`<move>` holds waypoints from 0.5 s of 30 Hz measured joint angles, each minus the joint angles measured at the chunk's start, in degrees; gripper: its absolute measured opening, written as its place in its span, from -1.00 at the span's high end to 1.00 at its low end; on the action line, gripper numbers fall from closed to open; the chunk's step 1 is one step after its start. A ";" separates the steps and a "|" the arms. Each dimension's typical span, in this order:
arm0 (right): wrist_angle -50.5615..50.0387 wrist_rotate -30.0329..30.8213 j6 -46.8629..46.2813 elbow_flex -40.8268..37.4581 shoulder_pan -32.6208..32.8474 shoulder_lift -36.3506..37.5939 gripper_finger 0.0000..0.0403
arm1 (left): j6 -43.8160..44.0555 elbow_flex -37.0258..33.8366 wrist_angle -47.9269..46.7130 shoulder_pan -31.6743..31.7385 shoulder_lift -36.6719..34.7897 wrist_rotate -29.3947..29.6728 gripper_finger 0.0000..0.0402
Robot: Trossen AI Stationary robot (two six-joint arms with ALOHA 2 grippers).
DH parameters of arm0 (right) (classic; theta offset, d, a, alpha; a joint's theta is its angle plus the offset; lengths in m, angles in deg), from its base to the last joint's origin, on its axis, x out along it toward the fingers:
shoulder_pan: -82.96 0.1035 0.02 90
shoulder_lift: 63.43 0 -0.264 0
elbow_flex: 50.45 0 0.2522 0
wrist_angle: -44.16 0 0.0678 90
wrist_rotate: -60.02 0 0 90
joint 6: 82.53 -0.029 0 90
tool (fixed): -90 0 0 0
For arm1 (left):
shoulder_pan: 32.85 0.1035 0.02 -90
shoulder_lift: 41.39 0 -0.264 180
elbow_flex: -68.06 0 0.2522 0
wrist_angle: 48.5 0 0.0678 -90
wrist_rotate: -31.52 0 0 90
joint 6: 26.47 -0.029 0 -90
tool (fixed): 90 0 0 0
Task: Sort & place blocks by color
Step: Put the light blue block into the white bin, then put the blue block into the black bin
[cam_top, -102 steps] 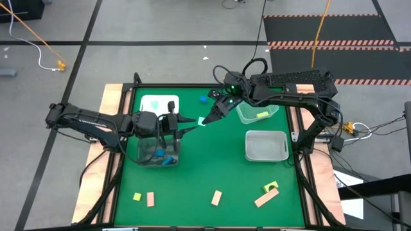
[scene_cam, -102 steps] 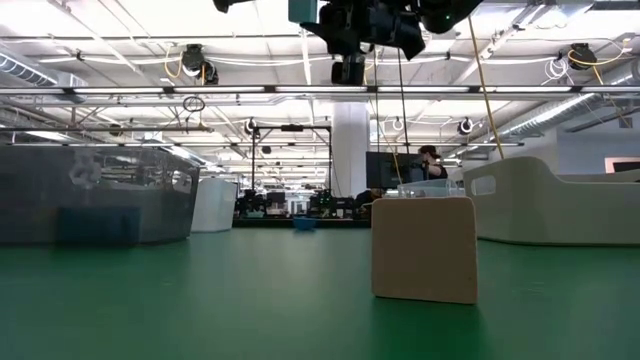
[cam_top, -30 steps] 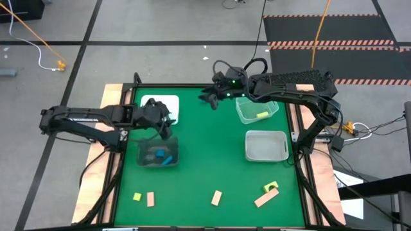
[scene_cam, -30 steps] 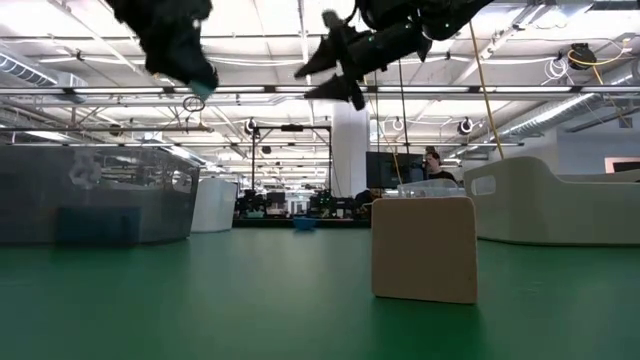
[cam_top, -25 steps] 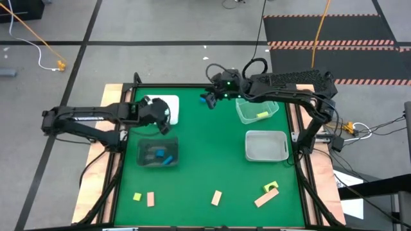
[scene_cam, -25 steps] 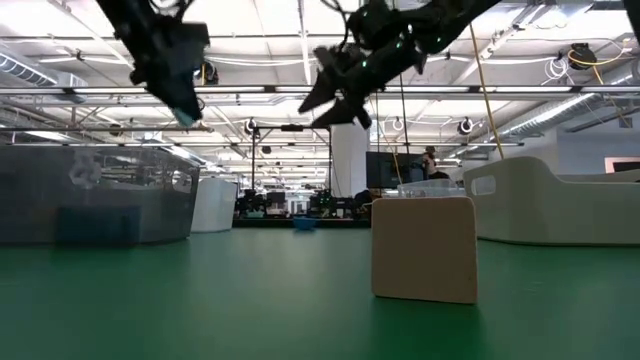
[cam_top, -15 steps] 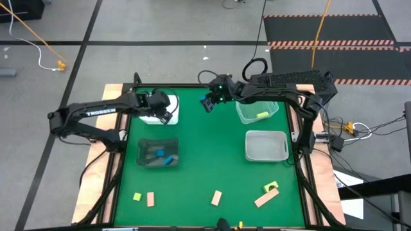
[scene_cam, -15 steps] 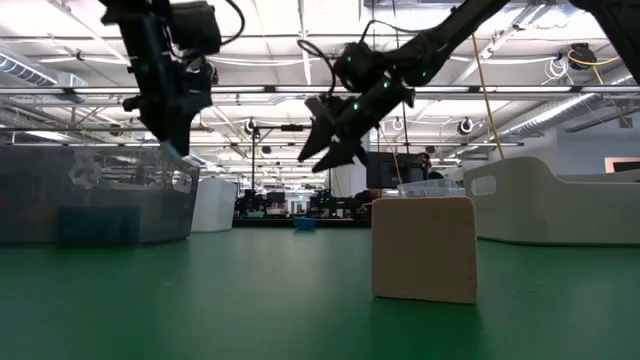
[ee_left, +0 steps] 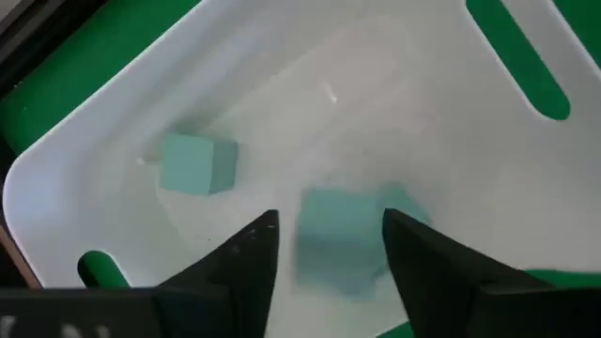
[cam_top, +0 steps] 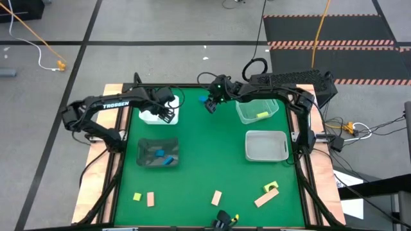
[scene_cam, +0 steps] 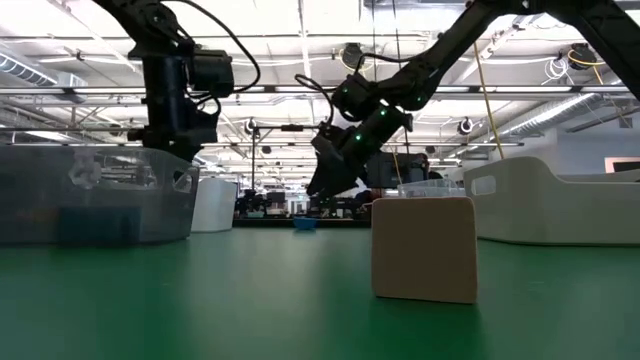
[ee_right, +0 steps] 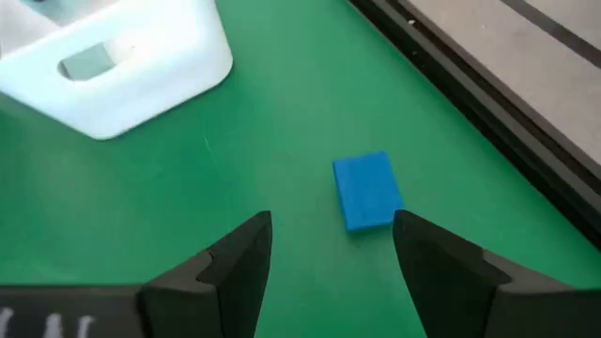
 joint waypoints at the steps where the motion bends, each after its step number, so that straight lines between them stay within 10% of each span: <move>1: 0.02 0.01 0.47 0.00 -0.09 -0.06 -0.05 | 0.26 0.00 0.44 0.25 0.01 -0.02 -0.01; 15: 7.19 -1.98 2.74 0.06 -3.10 -2.17 -0.05 | 3.62 0.00 3.48 1.46 -0.58 -0.42 -0.07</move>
